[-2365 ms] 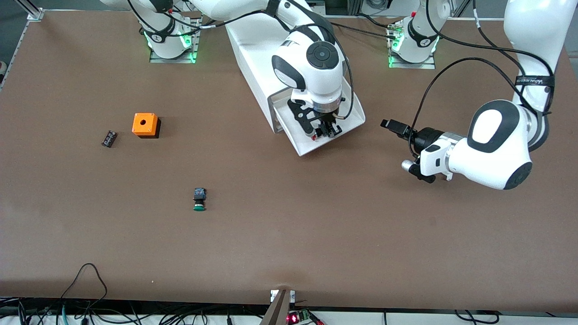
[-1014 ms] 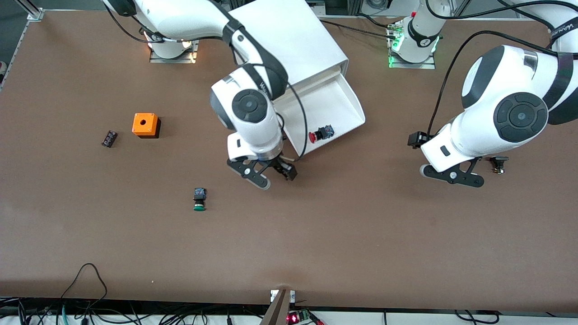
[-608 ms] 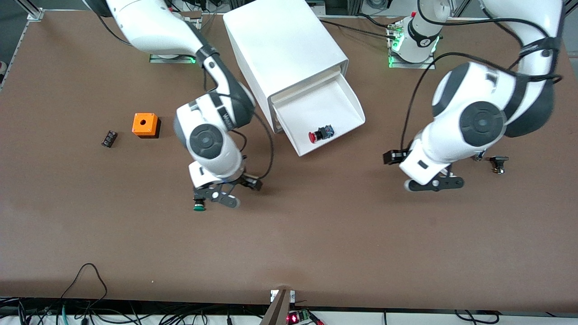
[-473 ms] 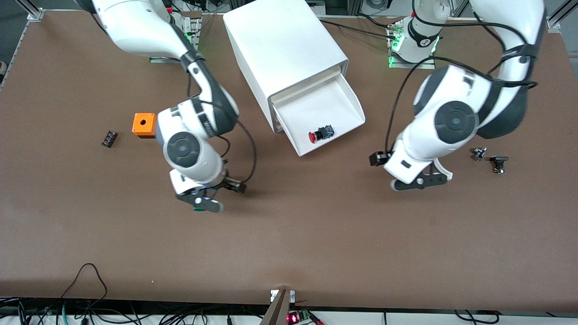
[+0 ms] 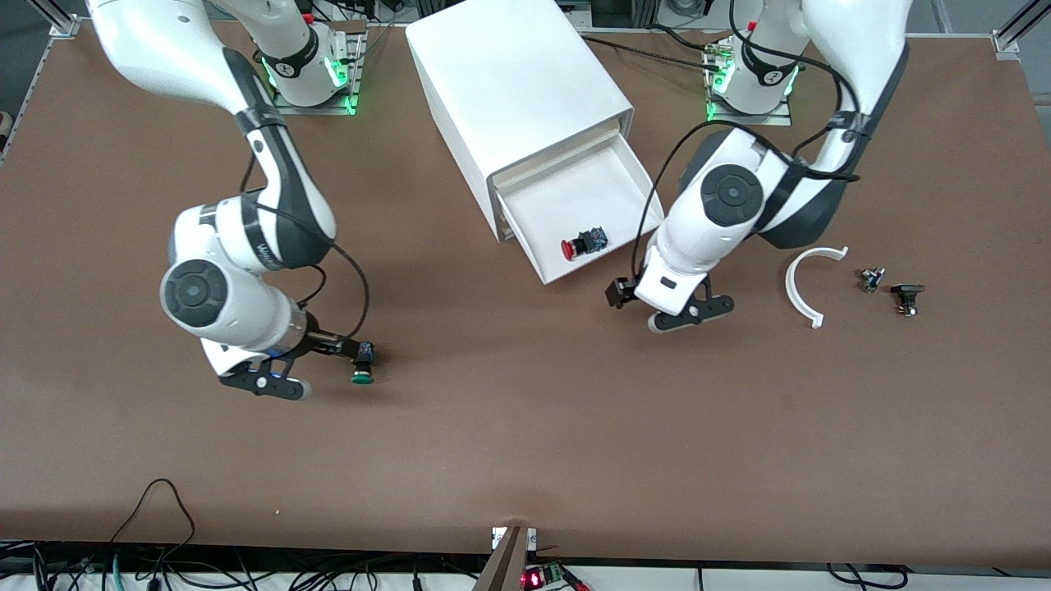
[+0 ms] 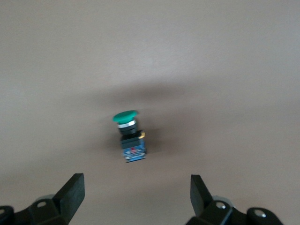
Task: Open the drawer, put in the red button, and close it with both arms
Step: 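Push the drawer shut with the left gripper while the right gripper withdraws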
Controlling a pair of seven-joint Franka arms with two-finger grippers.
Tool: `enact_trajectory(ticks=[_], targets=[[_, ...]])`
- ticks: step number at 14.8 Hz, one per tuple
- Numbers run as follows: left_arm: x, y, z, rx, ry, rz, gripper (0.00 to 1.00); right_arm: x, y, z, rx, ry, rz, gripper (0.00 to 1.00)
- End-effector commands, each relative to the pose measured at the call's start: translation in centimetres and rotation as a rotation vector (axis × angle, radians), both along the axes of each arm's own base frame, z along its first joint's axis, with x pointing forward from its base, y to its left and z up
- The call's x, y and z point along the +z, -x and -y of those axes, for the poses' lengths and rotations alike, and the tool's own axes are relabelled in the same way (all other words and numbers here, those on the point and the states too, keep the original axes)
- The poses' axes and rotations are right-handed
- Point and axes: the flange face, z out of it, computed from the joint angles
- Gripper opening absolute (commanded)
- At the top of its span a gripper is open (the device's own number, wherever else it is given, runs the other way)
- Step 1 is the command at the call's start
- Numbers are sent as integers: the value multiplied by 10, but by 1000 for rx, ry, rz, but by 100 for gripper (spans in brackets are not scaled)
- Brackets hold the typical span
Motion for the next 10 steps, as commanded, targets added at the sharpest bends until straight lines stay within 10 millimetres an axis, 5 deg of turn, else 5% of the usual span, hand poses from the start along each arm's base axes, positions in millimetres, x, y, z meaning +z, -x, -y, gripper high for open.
enact_trajectory(ticks=[1,5,10], targets=[[-3,30,8,25,1,4,94,15,12,37,58,-26,3,100],[-16,47,20,3,-8,-34,98,45,20,82,120,-31,27,100],[-29,67,31,0,-20,-74,99,112,53,117,137,-24,65,100]])
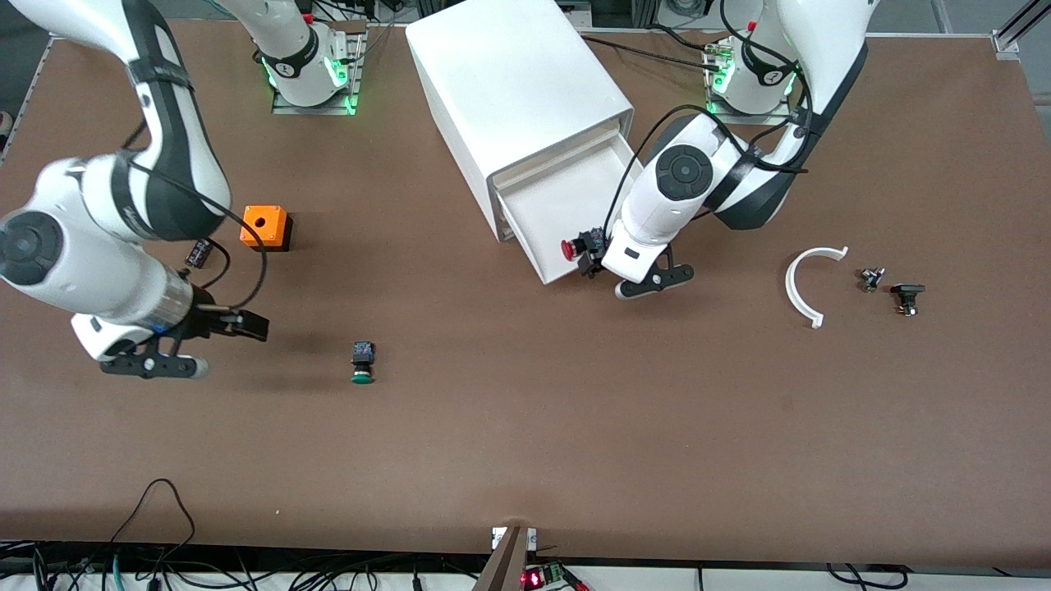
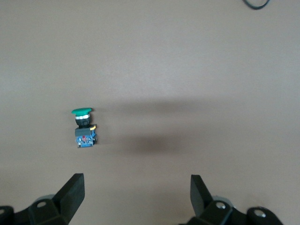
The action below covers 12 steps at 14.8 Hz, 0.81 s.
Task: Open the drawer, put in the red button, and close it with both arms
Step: 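Push the drawer shut with the left gripper while the right gripper withdraws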
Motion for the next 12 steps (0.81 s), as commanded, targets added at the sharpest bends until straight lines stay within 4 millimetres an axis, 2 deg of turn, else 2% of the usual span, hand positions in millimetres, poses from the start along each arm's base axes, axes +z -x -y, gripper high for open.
enact_trajectory(ticks=[1,3,6,8,12], targets=[[2,15,2,31,-11,-13,99,42,36,17,4,-12,-1,100],[2,26,13,26,-5,-26,99,70,48,18,5,-14,0,100],[-7,43,19,11,-19,-57,99,106,67,19,8,-15,-6,100],[-8,47,21,8,-22,-66,99,130,78,17,3,-6,-2,100],[-6,65,35,19,-10,-139,99,165,84,19,-7,-11,19,100]])
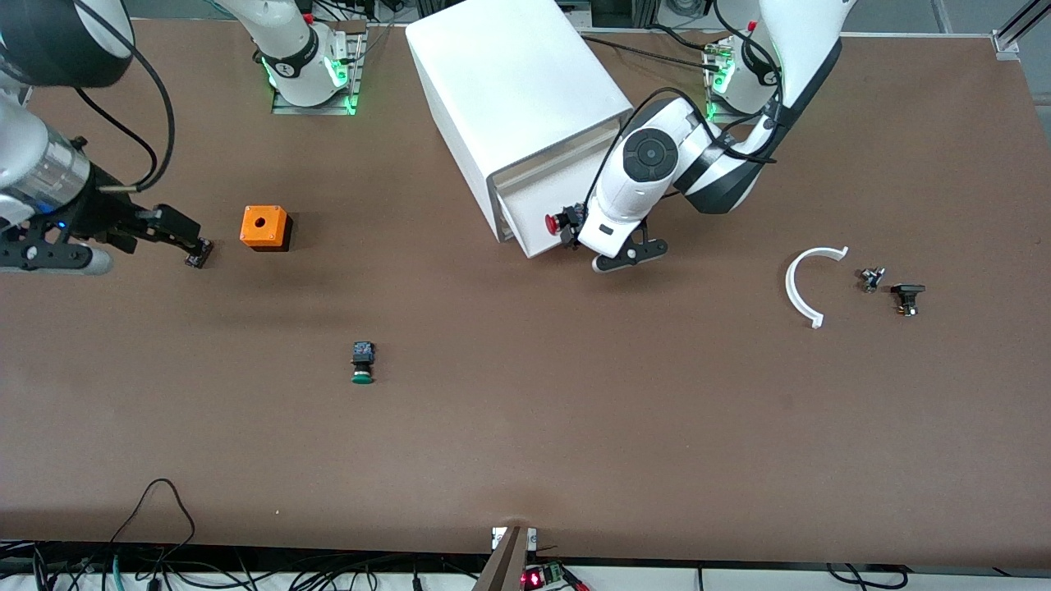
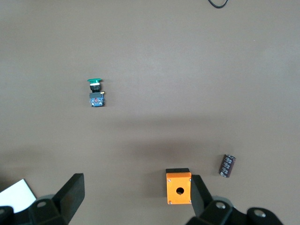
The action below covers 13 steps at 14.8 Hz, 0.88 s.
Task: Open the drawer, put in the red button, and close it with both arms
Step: 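Push the drawer shut with the left gripper while the right gripper withdraws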
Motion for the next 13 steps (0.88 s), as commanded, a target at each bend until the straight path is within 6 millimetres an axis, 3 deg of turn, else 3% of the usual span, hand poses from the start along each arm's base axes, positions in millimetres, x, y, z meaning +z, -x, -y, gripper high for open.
enact_trajectory(ticks=[1,7,13], targets=[[9,17,3,24,1,-56,99,23,4,3,-3,-10,10,100],[11,45,32,50,8,-108,99,45,1,6,-4,-2,44,100],[5,68,46,42,16,-157,99,45,1,6,-13,0,43,100]])
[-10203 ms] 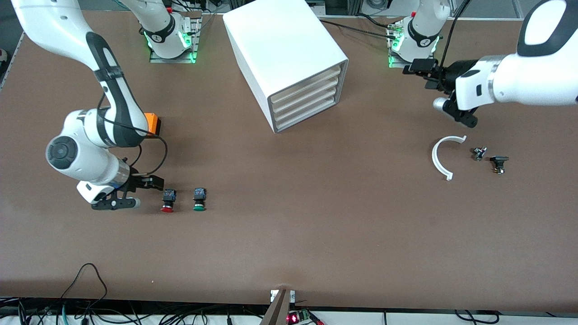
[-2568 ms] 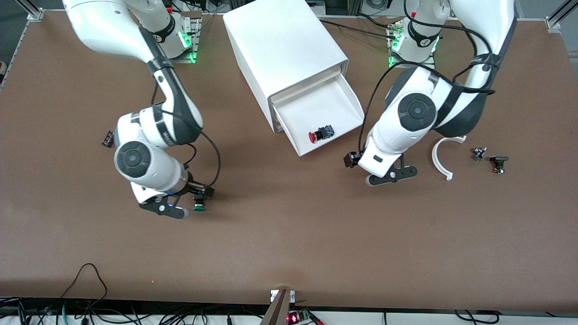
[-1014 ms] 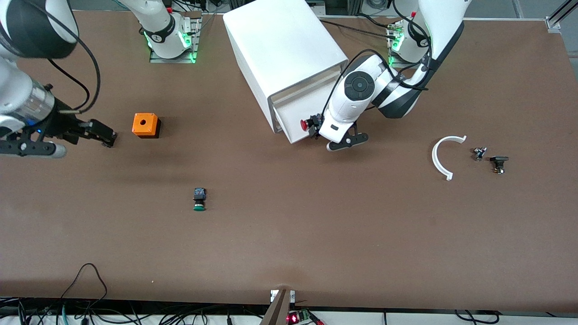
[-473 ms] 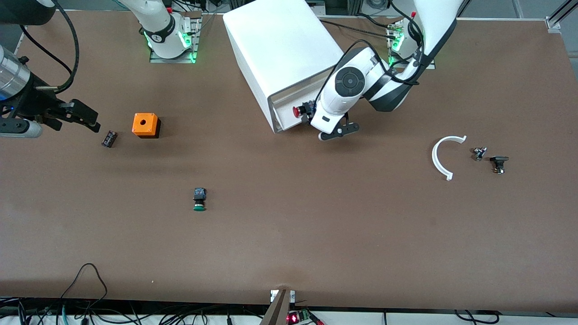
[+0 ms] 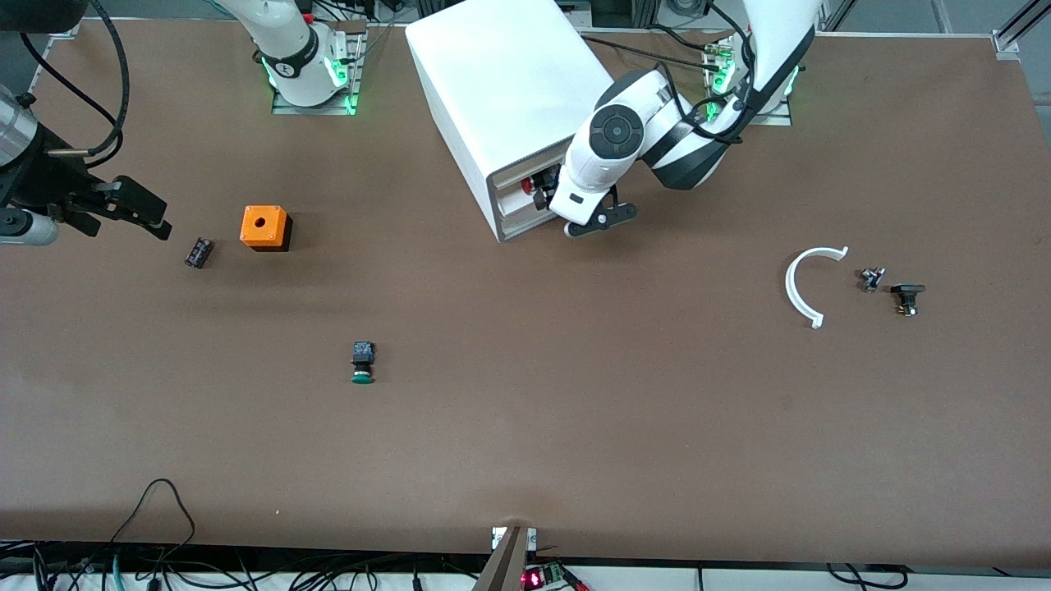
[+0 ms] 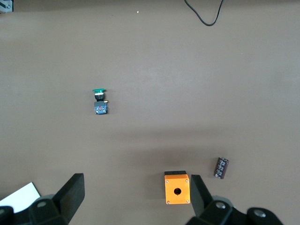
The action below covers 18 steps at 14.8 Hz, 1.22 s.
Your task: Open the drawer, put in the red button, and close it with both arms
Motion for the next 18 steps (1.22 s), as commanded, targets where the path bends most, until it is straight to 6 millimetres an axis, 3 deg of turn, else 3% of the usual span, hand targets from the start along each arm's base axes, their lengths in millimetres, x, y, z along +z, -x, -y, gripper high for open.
enact_trajectory(ticks=[1,11,14,18], targets=[[1,16,5,8,6,-36,99,5,-2,-1,-1,3,-4,100],[6,20,10,12,23,-47,99,10,-2,1,7,6,0,100],[20,2,2,-1,22,-22,99,9,-1,2,24,24,-11,100],[57,-47,-27,-35,24,-14,99,8,0,3,31,27,-24,100]])
